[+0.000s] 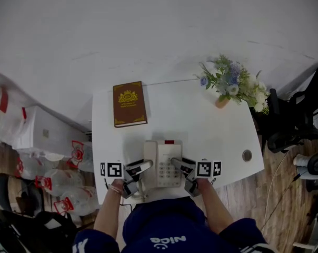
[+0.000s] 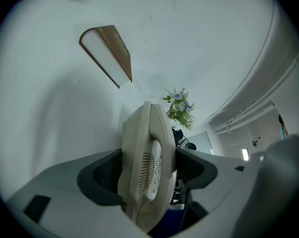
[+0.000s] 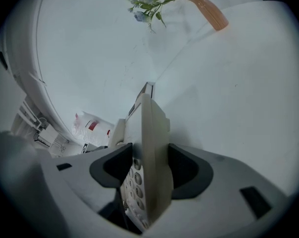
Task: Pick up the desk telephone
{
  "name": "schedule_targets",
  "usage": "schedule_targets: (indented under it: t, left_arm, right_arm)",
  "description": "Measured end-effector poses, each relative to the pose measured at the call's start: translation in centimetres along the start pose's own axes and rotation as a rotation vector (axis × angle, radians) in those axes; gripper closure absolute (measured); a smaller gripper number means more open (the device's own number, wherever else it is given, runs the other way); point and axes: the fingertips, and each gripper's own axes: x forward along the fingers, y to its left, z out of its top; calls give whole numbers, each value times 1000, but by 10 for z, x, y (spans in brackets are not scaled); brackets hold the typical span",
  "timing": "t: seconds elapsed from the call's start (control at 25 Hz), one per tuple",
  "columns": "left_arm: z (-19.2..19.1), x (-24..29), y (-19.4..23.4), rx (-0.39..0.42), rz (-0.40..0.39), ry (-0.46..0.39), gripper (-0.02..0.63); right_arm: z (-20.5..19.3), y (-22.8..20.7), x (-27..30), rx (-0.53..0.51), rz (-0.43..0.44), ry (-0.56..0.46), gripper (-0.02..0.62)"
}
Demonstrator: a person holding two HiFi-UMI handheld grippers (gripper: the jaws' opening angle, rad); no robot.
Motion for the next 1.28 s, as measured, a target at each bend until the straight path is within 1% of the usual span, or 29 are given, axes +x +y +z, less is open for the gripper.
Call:
schedule_targets:
  t: [0.28, 0.4, 0.52, 0.72, 0.8, 0.92, 1.08, 1.28]
  left_arm:
    - [-11, -14, -17, 41, -20, -6, 256]
    - [-15, -22, -19, 65, -7, -12, 256]
    - [-23, -29, -23, 45, -19, -21, 256]
    - [-25, -43, -29, 64, -3, -48, 256]
    - [-28, -46, -35, 64, -18, -60, 256]
    - [-29, -52, -44, 94, -53, -67, 256]
    - [-26, -66, -56, 134, -53, -94, 256]
    - [-17, -80, -80, 175, -85, -134, 256]
  right_arm:
    - [-10, 20, -13, -39, -1, -21, 350]
    - [-15, 28, -17, -54, -1, -39, 350]
    - [-22, 37, -22, -72, -1, -54, 350]
    - [-27, 52, -27, -95, -3, -86, 350]
    - [-28, 58, -32, -109, -8, -96, 350]
    - [-31, 71, -36, -132, -5, -113, 350]
    - [-33, 91, -38, -152, 18, -142, 350]
    - [-28, 114, -44, -188, 39, -180, 350]
